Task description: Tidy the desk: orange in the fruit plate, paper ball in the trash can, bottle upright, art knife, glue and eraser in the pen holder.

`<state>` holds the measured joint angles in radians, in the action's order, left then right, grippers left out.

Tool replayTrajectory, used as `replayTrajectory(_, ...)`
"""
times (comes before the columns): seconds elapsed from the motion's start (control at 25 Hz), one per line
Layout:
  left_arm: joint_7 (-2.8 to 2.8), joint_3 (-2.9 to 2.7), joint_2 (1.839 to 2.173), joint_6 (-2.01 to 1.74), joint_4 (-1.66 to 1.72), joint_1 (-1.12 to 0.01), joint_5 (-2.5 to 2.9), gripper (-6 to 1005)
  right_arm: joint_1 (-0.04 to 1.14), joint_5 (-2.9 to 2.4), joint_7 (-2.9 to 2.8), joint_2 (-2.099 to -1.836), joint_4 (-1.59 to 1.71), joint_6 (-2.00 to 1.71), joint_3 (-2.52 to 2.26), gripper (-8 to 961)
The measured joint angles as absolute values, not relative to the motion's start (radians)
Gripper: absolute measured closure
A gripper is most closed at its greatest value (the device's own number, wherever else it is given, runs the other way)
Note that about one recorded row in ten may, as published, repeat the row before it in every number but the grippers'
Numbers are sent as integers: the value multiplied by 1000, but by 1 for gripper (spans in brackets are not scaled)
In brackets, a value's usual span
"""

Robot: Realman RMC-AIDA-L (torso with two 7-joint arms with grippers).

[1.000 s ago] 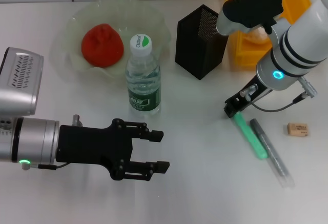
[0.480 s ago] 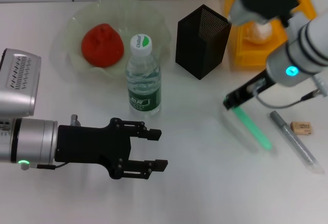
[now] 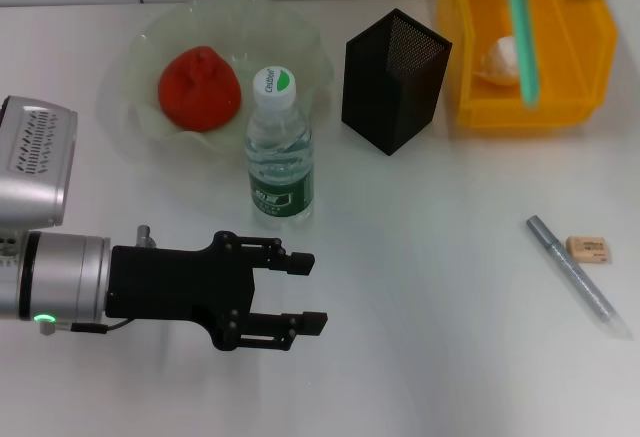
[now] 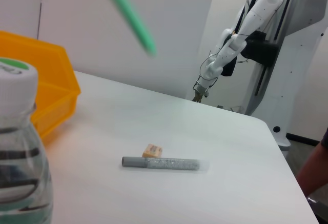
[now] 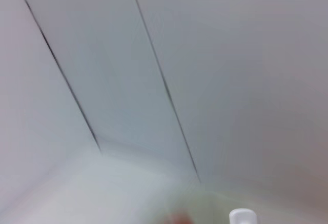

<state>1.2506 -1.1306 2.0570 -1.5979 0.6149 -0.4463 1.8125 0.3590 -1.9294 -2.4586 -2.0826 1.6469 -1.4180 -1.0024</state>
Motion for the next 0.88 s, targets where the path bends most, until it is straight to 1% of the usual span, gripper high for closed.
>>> replayTrajectory(0.08, 1252, -1130, 2057, -1598, 615, -444, 1812, 330, 346, -1670, -2276, -2081, 1506, -1385, -940, 777)
replayTrajectory(0.16, 1252, -1130, 2057, -1598, 615, -444, 1812, 330, 357, -1471, -2091, -2077, 1330, -1372, -924, 777)
replayTrajectory(0.32, 1253, -1129, 2058, -1598, 614, -443, 1811, 331, 452, -1217, -1676, -2072, 879, -1371, -902, 771)
replayTrajectory(0.44, 1265, -1120, 2062, -1600, 614, -442, 1810, 331, 538, -1196, -1334, -2079, 590, -1360, -851, 765)
replayTrajectory(0.48, 1265, -1120, 2062, -1600, 614, -442, 1810, 331, 538, -1196, -1334, -2079, 590, -1360, -851, 763)
replayTrajectory(0.64, 1270, -1110, 2062, -1600, 617, -440, 1810, 331, 607, -1198, -1037, -2084, 374, -1287, -831, 755)
replayTrajectory(0.88, 1270, -1106, 2062, -1606, 616, -440, 1810, 332, 645, -1201, -955, -2087, 288, -1230, -827, 743)
